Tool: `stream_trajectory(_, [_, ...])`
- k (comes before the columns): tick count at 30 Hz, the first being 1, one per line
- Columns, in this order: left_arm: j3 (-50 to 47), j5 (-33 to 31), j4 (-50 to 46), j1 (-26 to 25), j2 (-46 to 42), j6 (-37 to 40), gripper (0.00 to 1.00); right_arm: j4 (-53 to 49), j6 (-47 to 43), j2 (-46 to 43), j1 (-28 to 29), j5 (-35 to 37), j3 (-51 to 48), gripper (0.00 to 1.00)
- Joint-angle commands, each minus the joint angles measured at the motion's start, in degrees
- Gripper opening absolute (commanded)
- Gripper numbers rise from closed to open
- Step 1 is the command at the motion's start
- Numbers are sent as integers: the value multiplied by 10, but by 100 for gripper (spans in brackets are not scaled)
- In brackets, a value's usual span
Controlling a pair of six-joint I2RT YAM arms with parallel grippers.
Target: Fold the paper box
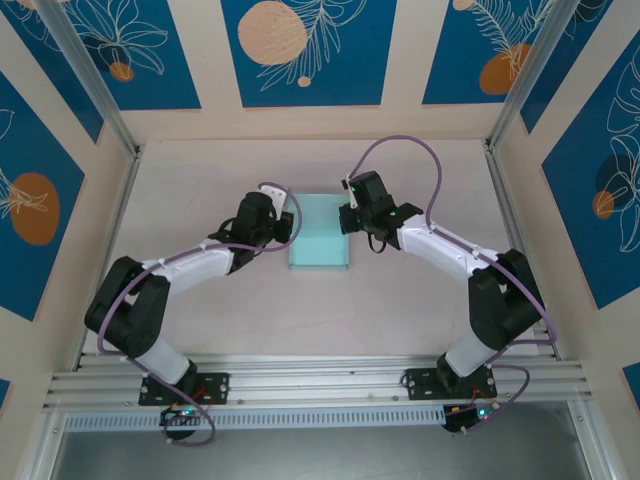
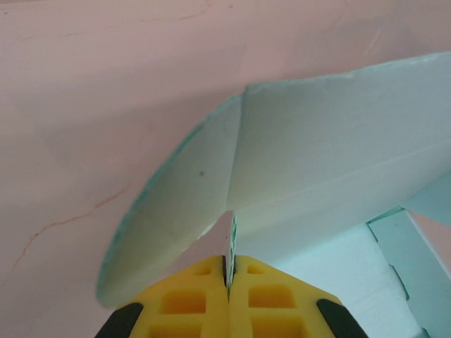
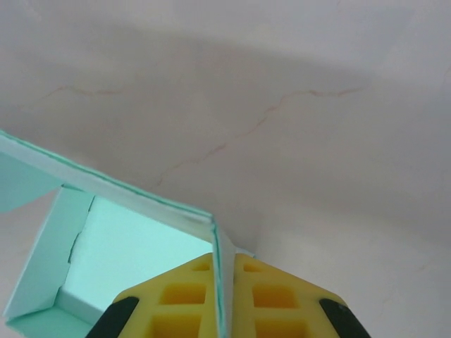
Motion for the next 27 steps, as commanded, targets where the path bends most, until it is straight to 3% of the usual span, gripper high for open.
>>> stream_trajectory(1, [29,-5,73,-13,30,-33,0,87,-15,29,8,-1,37,7])
stream_trajectory(10, [55,-6,100,-13,85,-54,0,128,2,79,17,7,49,6])
stream_trajectory(27, [-42,-32,154,-40,53,-96,0,221,63,32,85,89,-85,6])
